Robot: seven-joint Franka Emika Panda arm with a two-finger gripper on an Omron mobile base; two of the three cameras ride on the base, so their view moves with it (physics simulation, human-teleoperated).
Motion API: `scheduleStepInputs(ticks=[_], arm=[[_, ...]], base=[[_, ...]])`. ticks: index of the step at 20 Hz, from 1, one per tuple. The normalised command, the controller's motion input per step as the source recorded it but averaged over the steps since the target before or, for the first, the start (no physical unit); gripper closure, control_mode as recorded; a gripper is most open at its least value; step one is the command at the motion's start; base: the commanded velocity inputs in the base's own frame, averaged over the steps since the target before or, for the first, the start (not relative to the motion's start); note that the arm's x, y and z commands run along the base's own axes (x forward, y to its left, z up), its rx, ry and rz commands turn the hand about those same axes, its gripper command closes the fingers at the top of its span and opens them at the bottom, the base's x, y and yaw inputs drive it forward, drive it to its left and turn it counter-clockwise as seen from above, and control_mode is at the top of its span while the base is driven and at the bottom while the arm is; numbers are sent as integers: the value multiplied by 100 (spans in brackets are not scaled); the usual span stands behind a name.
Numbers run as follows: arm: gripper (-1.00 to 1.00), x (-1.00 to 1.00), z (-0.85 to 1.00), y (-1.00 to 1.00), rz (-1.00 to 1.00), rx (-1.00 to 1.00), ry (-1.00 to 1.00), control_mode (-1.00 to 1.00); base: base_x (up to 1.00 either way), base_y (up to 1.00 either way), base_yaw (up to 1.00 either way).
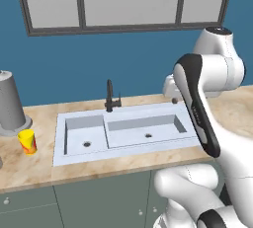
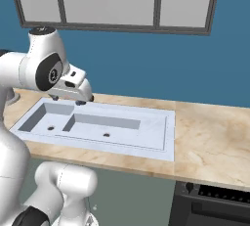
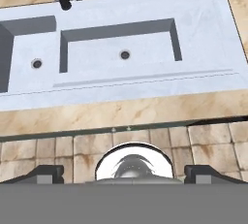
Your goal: Place the cup in the left basin and the glass cup in the right basin of the sink.
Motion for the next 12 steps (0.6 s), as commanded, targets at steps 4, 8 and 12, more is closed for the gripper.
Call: scheduleStepInputs(ticks=[4, 8, 12], arm=[[-100, -41, 0, 0, -1, 0, 0, -100], [-100, -33, 0, 0, 0, 0, 0, -100], [-100, -32, 0, 0, 0, 0, 0, -100]], base=[[0, 0, 0], [0, 0, 0], [0, 0, 0]])
